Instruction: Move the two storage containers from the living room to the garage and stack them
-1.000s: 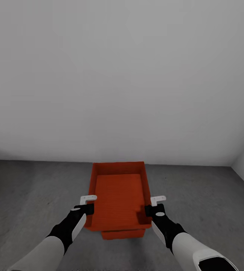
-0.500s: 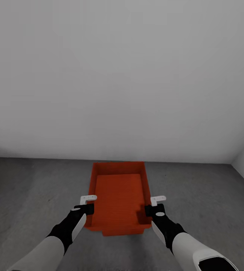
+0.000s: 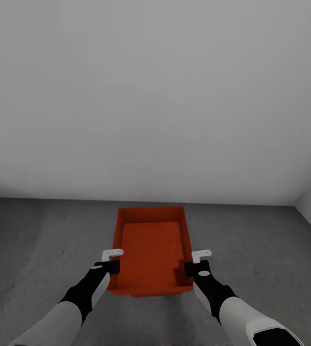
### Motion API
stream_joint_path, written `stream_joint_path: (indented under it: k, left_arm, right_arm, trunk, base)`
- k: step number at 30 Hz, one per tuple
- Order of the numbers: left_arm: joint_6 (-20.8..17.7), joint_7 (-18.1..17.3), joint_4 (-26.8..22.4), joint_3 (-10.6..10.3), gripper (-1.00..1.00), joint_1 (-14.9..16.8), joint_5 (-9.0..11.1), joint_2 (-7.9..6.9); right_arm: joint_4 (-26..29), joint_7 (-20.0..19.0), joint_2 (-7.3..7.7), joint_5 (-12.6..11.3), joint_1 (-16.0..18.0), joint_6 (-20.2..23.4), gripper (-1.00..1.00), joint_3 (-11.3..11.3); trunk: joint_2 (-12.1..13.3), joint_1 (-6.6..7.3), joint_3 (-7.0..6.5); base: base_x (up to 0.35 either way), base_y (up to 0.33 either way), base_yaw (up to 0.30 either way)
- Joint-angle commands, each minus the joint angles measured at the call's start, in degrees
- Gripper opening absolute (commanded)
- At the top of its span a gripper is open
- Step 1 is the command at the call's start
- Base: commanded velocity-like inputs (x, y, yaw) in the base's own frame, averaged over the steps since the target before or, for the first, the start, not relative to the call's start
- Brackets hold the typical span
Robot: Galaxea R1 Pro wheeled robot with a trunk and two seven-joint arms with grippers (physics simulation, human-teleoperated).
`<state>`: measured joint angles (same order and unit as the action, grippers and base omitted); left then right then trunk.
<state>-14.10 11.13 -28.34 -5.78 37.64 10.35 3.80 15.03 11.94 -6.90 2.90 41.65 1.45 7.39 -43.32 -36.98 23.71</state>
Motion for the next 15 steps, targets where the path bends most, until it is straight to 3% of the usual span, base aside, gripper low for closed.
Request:
stream_joint_path:
  k: [1, 15]
  left_arm:
    - [2.33, 0.85, -1.46, 0.24, -1.00, 0.04, -0.50, -0.11]
    - [2.33, 0.90, -1.53, 0.24, -1.00, 0.03, -0.50, -0.09]
  right_arm:
    - [-0.18, 3.12, 0.12, 0.09, 0.01, 0.13, -1.00, -0.98]
    - [-0.18, 3.11, 0.13, 0.09, 0.01, 0.13, -1.00, -0.98]
  trunk:
    - [-0.06, -0.01, 0.16]
    - [-0.06, -0.01, 1.45]
  base:
    - [0.000, 0.000, 0.000]
    - [0.000, 0.000, 0.000]
